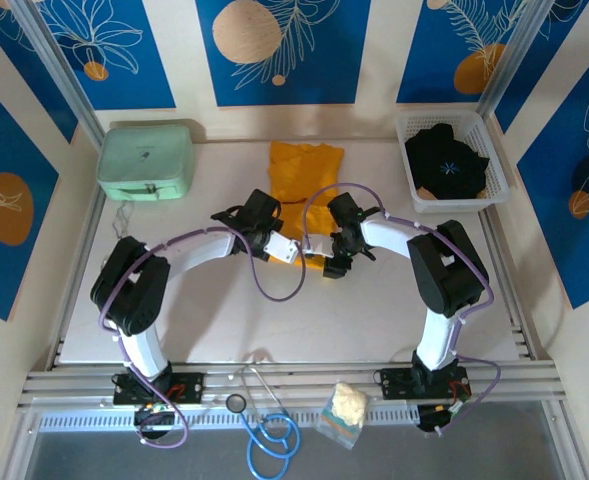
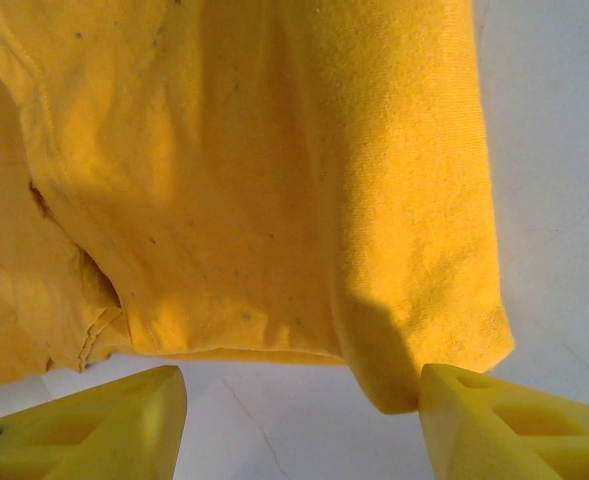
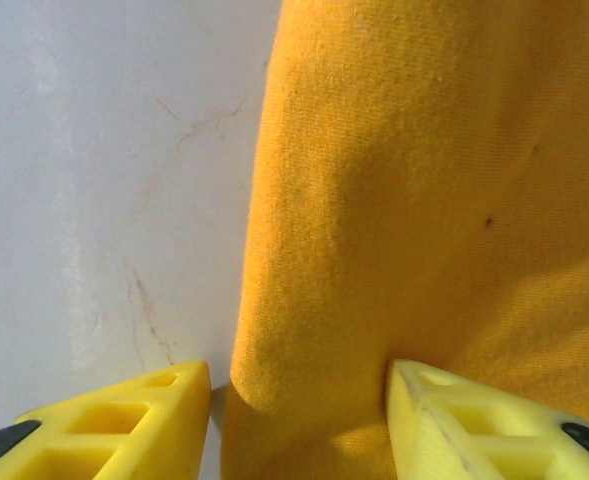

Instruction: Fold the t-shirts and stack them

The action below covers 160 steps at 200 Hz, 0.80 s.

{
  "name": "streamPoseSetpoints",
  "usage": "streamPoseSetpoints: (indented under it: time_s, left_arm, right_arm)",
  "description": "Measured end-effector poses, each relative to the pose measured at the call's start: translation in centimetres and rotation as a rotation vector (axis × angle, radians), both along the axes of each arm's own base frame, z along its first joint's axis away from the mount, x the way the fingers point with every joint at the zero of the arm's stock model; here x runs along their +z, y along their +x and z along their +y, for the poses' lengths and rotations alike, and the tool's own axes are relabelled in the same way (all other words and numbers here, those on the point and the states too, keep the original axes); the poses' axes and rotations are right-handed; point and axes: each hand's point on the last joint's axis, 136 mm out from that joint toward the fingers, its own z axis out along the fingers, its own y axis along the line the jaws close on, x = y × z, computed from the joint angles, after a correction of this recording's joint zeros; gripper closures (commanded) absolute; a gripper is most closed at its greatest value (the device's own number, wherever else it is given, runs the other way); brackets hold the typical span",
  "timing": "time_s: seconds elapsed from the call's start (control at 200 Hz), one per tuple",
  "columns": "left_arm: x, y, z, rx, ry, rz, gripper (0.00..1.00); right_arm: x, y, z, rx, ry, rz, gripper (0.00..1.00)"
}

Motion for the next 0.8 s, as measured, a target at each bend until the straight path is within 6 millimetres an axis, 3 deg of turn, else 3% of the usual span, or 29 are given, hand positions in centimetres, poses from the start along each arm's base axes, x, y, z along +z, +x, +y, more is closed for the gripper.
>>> streamPoseSetpoints:
  time_s: [0.2,0.43,0.53,0.625,0.726,0.801]
  left_arm:
    - [-0.9,-1.1,0.0,-0.015,0.001,0.061,0.35]
    - [-4.3,-1.3,0.2,-0.002,0.062,0.205,0.35]
    - [-5.2,-1.1,0.4,0.015,0.07,0.246,0.37]
    - [-5.1,-0.5,0.1,0.027,0.064,0.246,0.49]
    - [-5.6,-1.0,0.4,0.045,0.081,0.285,0.79]
    - [-5.9,-1.6,0.7,0.052,0.093,0.312,0.91]
  right_arm:
    - [0.0,0.0,0.0,0.001,0.0,0.002,0.51]
    - [0.0,-0.2,-0.1,0.0,0.003,0.011,0.51]
    - [0.0,-0.2,-0.1,0.0,0.006,0.014,0.59]
    - [0.0,-0.2,-0.1,0.001,0.009,0.017,0.73]
    - [0.0,-0.3,0.0,0.001,0.014,0.021,0.9]
    - [0.1,-0.3,0.1,-0.001,0.023,0.03,1.0]
